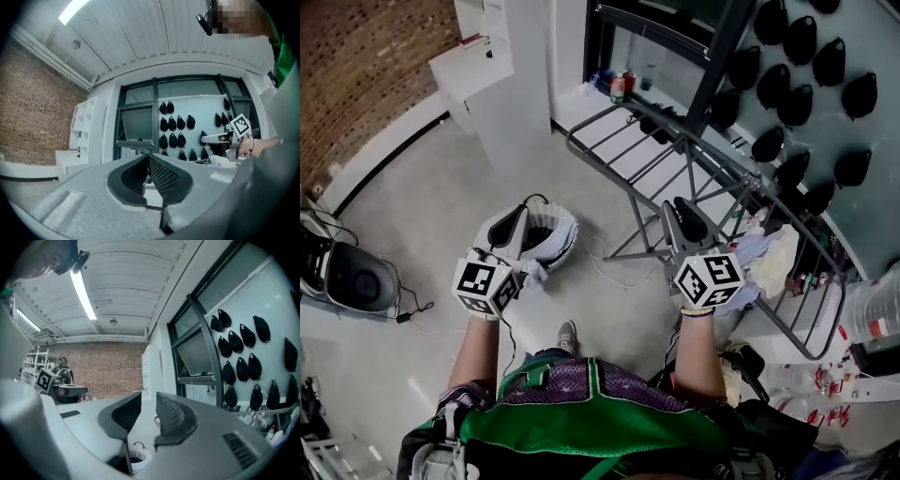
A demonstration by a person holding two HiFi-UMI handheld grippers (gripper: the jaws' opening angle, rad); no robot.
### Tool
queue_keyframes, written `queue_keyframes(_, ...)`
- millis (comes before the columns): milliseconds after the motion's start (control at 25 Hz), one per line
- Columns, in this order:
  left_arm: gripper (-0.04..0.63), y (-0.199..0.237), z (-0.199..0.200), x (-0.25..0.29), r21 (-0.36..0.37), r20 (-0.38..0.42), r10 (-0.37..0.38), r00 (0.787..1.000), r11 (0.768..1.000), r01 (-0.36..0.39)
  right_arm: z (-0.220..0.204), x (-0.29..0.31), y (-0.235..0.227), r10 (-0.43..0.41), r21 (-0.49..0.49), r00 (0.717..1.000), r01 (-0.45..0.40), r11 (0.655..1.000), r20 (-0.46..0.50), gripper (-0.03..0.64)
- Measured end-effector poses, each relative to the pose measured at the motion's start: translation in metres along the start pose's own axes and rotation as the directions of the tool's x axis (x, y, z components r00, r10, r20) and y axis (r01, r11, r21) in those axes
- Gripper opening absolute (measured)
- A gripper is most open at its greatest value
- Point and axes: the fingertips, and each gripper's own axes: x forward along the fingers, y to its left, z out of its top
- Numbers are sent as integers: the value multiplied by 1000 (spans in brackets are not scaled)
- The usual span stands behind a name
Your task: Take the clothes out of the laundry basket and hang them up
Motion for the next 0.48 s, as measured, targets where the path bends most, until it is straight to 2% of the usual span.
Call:
queue_keyframes(280,18,13,-9,-54,3,-20,83,996,997,-83,-21,1,45,86,31,996,-85,996,-13,86)
queue_keyframes(480,18,46,-18,-77,-8,-4,120,993,993,-120,-25,20,78,118,20,993,-118,993,-10,86)
